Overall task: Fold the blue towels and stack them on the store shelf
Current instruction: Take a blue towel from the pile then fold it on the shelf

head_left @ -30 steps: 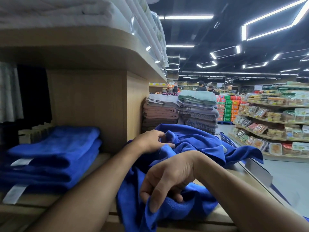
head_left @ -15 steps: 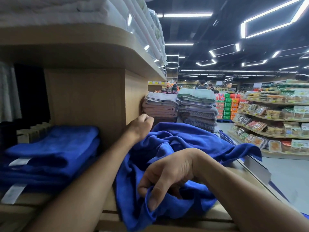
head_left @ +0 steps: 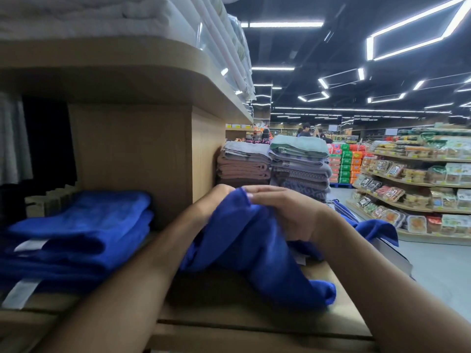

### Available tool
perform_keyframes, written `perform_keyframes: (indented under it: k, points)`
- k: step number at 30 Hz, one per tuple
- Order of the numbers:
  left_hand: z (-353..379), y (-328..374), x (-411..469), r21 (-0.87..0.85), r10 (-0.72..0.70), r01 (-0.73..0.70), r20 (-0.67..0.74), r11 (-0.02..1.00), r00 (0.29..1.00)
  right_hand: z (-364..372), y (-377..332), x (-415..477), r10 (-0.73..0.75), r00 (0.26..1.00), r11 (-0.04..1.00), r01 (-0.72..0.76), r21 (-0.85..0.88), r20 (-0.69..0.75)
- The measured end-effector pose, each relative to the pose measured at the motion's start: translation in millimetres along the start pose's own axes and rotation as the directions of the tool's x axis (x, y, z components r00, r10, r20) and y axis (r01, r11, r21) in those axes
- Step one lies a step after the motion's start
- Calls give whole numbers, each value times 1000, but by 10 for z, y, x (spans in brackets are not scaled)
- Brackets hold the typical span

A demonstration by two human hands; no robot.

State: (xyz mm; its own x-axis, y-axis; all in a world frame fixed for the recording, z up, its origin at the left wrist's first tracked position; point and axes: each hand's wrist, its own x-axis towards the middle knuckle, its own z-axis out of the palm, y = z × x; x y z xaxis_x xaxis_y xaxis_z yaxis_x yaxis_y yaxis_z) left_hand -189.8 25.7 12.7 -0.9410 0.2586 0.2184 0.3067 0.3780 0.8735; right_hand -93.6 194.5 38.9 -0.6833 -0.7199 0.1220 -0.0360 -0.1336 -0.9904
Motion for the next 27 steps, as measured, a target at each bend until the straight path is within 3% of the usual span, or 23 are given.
perform_keyframes:
  k: [3, 6, 12, 21, 27]
  points:
    - [-43, 62, -51, -80, 88, -97, -109, 992, 990, -179, 23, 63, -40, 975, 999, 39, -8, -219]
    - [-61, 164, -40, -230, 60, -124, -266, 965, 962, -286, 70, 99, -128, 911, 991, 102, -87, -391]
    - [-82, 195, -82, -92, 166, -185, -186, 978, 968, -319, 90, 129, -221, 848, 953, 84, -291, -481]
    - [-60, 267, -125, -152, 179, -199, -138, 968, 974, -355, 91, 144, -307, 776, 917, 85, -391, -552]
    - [-31, 287, -147, -232, 198, -225, -132, 947, 971, -384, 104, 155, -484, 695, 822, 153, -549, -531]
